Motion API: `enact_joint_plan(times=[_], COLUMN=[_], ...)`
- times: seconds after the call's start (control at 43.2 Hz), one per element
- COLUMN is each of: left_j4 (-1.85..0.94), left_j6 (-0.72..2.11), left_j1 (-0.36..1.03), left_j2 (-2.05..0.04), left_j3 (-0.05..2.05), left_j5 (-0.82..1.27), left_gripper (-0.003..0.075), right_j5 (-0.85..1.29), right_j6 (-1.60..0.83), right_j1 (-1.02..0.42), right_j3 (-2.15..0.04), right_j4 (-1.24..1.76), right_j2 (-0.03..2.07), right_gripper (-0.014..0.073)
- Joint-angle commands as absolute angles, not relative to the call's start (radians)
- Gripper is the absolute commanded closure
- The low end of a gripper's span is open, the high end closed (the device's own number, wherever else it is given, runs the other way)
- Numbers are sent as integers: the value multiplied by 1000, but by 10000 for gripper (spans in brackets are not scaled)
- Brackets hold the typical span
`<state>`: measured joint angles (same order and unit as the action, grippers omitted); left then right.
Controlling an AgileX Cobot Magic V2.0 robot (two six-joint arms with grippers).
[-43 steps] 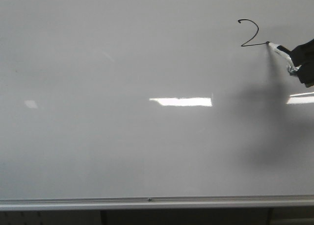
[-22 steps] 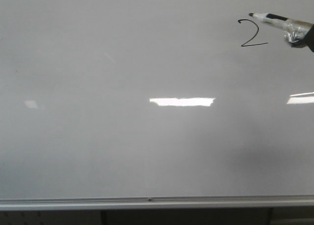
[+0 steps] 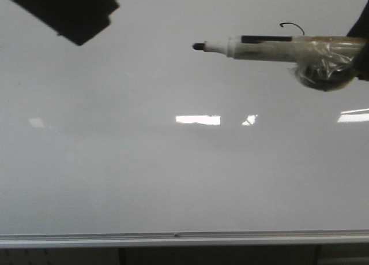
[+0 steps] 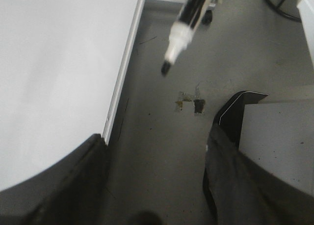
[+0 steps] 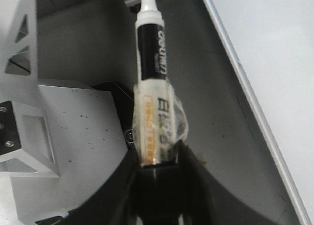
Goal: Write number 2 on whiteboard
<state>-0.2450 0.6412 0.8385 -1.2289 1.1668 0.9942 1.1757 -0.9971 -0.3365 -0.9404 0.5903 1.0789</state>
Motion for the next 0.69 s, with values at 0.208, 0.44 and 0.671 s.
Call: enact_joint_plan(times=[0.208,0.44,0.671], left_j4=[-310,-336,-421], left_j6=[693,700,779], left_j1=[958,966,966], left_j2=[-1368,-1451,-1456], left_j3=[1359,1381,1381], left_j5=[991,995,1001], left_gripper=[298,300,389], right_j5=[1190,1188,1188], right_j6=[-1063,-1063,-1063], right_j1=[-339,-339,-339], right_j3=[-975,-975,-975], right_j4=[687,687,687], right_j2=[1057,1057,1057], right_gripper=[595,595,595])
